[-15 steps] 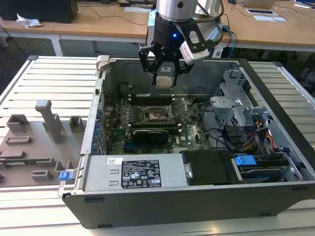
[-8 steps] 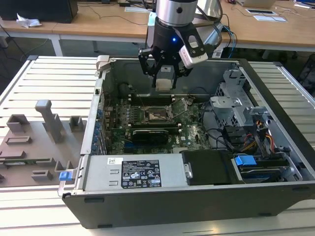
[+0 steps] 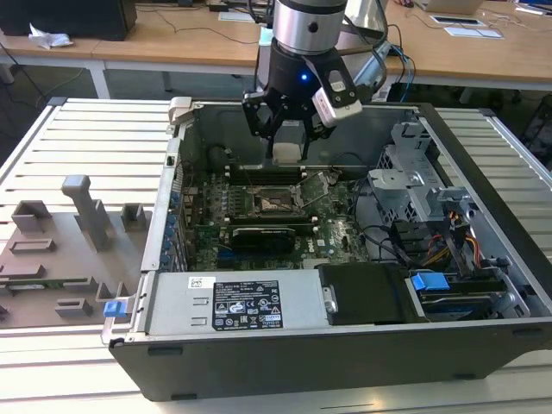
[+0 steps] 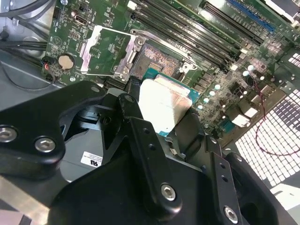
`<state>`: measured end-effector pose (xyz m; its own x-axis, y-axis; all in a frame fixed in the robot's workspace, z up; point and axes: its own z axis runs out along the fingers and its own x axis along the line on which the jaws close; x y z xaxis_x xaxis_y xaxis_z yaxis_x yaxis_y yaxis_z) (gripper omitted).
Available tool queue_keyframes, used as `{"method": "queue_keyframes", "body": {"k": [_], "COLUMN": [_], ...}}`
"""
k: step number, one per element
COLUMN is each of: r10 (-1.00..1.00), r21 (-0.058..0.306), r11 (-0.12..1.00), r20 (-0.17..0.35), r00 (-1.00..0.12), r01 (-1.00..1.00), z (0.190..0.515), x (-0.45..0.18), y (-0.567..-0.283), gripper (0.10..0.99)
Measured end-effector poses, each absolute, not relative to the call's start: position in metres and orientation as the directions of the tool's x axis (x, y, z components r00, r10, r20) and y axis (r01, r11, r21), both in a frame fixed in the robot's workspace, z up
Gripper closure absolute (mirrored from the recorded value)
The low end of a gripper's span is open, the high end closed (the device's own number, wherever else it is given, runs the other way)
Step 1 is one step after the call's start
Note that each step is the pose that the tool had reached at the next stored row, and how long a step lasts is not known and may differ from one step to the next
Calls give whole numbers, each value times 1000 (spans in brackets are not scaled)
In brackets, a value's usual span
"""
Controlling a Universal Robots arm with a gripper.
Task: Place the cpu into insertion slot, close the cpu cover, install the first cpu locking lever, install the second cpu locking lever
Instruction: 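Place the cpu into insertion slot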
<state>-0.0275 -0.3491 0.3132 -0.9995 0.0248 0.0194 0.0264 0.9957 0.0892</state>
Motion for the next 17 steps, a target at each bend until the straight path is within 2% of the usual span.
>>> {"method": "queue_keyframes", "body": {"k": [9, 15, 17], "r10": [25, 24, 24], "r21": [86, 25, 20], "r11": [996, 999, 1000], "r20": [19, 18, 18], "r00": [-1000, -1000, -1000], "r01": [27, 25, 24], "z": [295, 289, 285], "x": [-27, -24, -23], "y": [-348, -334, -331], "gripper": [541, 541, 541]}}
